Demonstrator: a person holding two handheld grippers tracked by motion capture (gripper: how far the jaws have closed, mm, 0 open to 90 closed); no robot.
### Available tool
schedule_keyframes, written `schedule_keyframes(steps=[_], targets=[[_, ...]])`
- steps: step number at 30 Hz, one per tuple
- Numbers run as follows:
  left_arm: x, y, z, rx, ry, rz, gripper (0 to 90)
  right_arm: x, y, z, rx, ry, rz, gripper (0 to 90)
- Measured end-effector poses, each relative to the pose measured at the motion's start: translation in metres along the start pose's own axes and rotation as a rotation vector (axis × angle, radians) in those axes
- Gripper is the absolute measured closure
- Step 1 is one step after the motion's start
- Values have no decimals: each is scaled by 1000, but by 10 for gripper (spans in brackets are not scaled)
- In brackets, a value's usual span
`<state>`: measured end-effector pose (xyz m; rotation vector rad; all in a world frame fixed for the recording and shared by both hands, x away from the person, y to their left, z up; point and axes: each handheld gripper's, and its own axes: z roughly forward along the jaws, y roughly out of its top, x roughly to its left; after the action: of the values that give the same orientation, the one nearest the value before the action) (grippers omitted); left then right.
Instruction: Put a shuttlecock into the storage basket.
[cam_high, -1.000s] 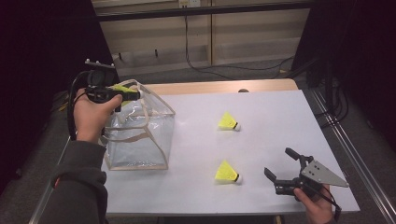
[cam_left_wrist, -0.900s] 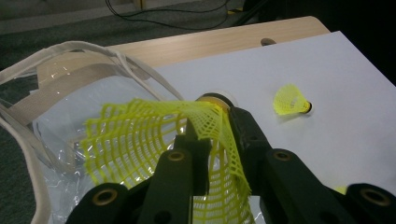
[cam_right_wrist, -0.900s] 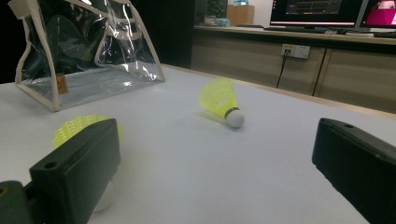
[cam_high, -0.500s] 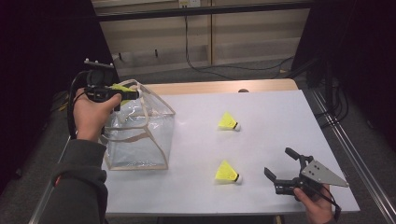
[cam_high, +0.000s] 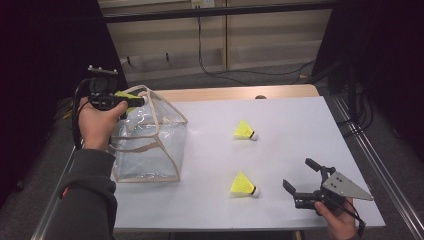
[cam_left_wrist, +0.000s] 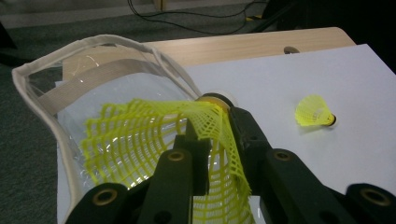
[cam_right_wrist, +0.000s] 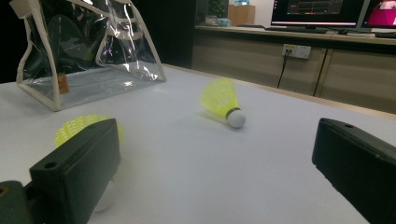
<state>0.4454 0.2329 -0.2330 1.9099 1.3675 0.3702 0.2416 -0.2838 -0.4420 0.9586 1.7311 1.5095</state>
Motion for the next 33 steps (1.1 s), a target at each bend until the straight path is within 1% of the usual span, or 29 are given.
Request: schedule_keyframes(steps=[2,4,5,6,7,12,18,22,24,30,33], targets=[[2,-1,0,0,8,-2,788,0,0,0,0,0,3,10],[3,-1,1,-3,11,-12,788,0,0,0,-1,1,1,9],[4,-2,1,2,13,-8,788,0,0,0,0,1,0,10],[4,-2,2,-1,12,-17,788,0,0,1,0,1,2,10],[5,-3,3,6,15,-9,788,0,0,1,0,3,-4,10],[5,-4,6,2,10,-16,788,0,0,1,0,1,-3,10],[8,-3,7,9,28,-16,787,0,0,1,0,4,-1,10],[8,-3,8,11,25,-19,788,0,0,1,-1,5,1,10],[8,-3,8,3,24,-19,787,0,0,1,-1,6,2,10],[8,-2,11,18,25,-14,787,0,0,1,-2,4,1,10],[7,-2,13,16,23,-20,787,0,0,1,-3,3,1,10]])
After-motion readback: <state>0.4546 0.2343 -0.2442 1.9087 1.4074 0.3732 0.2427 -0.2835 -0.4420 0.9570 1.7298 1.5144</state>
